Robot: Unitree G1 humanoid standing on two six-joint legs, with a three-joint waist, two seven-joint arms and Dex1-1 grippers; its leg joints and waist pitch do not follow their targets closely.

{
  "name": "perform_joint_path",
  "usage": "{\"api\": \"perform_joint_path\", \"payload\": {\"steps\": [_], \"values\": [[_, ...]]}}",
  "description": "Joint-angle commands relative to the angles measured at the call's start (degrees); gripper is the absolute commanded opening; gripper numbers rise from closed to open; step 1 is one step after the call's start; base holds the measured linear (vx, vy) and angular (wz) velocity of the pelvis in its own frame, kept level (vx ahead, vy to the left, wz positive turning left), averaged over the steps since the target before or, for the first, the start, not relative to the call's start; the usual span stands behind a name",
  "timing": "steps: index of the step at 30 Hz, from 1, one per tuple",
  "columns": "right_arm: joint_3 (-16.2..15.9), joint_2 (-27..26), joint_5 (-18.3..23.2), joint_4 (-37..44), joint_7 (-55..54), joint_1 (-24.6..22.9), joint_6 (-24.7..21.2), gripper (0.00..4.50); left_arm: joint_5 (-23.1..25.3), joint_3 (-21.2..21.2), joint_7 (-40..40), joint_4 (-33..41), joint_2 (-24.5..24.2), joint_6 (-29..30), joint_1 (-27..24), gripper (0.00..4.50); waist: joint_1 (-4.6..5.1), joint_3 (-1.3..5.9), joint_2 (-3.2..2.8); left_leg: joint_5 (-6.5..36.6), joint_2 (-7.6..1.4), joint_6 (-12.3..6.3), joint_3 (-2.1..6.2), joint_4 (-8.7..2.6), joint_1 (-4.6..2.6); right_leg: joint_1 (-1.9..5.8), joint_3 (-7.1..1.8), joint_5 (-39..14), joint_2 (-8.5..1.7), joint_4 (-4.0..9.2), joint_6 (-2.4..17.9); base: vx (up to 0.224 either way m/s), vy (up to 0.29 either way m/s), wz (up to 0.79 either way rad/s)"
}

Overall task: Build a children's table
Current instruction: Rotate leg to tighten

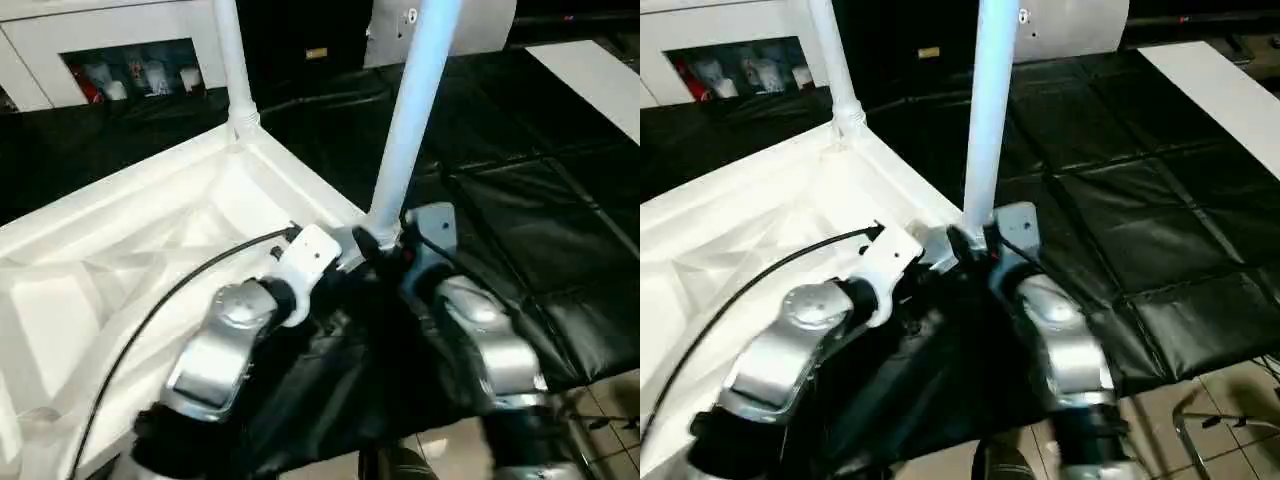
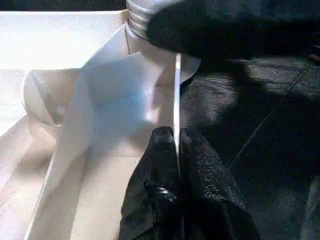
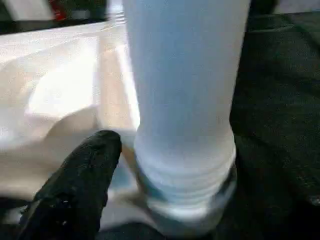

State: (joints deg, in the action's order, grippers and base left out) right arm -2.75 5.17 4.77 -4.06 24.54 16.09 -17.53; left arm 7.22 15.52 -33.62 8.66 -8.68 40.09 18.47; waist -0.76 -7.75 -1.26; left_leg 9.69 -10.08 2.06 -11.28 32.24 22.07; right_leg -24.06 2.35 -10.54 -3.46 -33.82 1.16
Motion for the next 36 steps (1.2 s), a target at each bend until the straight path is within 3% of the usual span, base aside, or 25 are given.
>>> {"api": "perform_joint_path", "payload": {"steps": [1, 5, 9, 11, 12, 13, 19, 28, 29, 36], "values": [[-1.72, 2.45, 2.07, 1.78, 6.15, -0.77, 1.21, 4.29, -1.45, -1.77, -2.21, 1.17, -2.12, -3.72, -0.58, 0.0, -0.47, 3.56, 0.52, 8.22, -2.65, -5.54, 1.55, -3.07, -0.44, 3.44, -2.62, -7.73, -4.33, 3.87, 11.71, 0.0, 0.0, 0.0], [-1.76, 10.51, 3.86, 2.42, 17.75, -0.68, 4.72, 4.41, -3.68, -2.06, -9.62, -0.04, -8.27, -8.92, -1.72, 0.0, -0.64, 3.44, 0.59, 8.5, -2.64, -6.47, 1.54, -2.91, -0.55, 3.4, -2.55, -9.43, -4.31, 3.98, 11.5, 0.0, 0.0, 0.0], [-2.56, 16.67, 5.99, 1.03, 27.84, 0.56, 6.95, 4.41, -6.88, -0.57, -18.87, -1.32, -14.81, -15.09, -2.26, 0.0, -0.75, 3.6, 0.37, 7.45, -2.97, -6.82, 1.47, -2.9, -0.8, 3.22, -2.59, -7.7, -4.22, 3.55, 13.0, 0.0, 0.0, 0.0], [-2.7, 17.33, 6.34, 0.94, 29.21, 0.72, 7.03, 4.41, -7.15, -0.19, -20.27, -1.52, -15.78, -16.02, -2.27, 0.0, -1.06, 3.7, 0.29, 6.95, -3.06, -7.45, 1.42, -2.78, -1.03, 3.08, -2.6, -5.86, -4.13, 3.35, 13.82, 0.0, 0.0, 0.0], [-3.38, 19.73, 7.93, 0.16, 34.32, 1.7, 7.46, 4.41, -8.23, 0.88, -25.4, -2.93, -18.75, -19.79, -2.01, 0.0, -1.29, 3.79, 0.69, 6.49, -2.99, -7.94, 1.41, -2.75, -1.05, 3.19, -2.54, -4.96, -4.1, 3.16, 14.28, 0.0, 0.0, 0.0], [-3.38, 19.73, 7.93, 0.16, 34.32, 1.7, 7.46, 4.41, -8.23, 0.88, -25.4, -2.93, -18.75, -19.79, -2.01, 0.0, -1.55, 3.69, 0.45, 6.92, -3.12, -8.13, 1.3, -2.79, -1.25, 2.99, -2.62, -5.55, -4.16, 3.21, 14.42, 0.0, 0.0, 0.0], [-7.25, 24.52, 8.96, -2.64, 46.74, 4.79, 9.29, 4.41, -11.11, 3.14, -38.49, -8.5, -23.88, -28.85, 0.26, 0.0, -2.75, 3.75, 0.56, 8.11, -3.25, -6.83, 1.25, -2.85, -1.56, 2.83, -2.63, -8.59, -4.33, 3.23, 14.37, 0.0, 0.0, 0.0], [-12.32, 25.85, 9.6, -2.84, 55.35, 5.36, 9.28, 4.41, -11.83, 6.31, -46.97, -14.32, -25.27, -35.48, 4.48, 0.0, -3.91, 3.92, 0.96, 6.76, -3.48, -6.8, 1.13, -2.73, -1.42, 2.81, -2.72, -7.18, -4.58, 2.7, 14.74, 0.0, 0.0, 0.0], [-12.78, 25.5, 9.76, -3.25, 55.71, 5.53, 9.34, 4.16, -11.75, 6.77, -48.05, -15.15, -25.22, -36.37, 5.09, 0.0, -3.97, 3.96, 0.93, 6.61, -3.43, -6.89, 1.15, -2.67, -1.35, 2.86, -2.72, -7.03, -4.65, 2.64, 14.77, 0.0, 0.0, 0.0], [-13.77, 24.78, 10.63, -4.0, 57.51, 5.82, 8.54, 3.7, -11.08, 7.92, -50.27, -18.7, -24.42, -39.54, 7.71, 0.0, -4.09, 3.91, 0.98, 7.72, -3.48, -5.86, 1.21, -2.81, -1.36, 2.9, -2.72, -8.65, -4.74, 2.76, 14.5, 0.0, 0.0, 0.0]]}}
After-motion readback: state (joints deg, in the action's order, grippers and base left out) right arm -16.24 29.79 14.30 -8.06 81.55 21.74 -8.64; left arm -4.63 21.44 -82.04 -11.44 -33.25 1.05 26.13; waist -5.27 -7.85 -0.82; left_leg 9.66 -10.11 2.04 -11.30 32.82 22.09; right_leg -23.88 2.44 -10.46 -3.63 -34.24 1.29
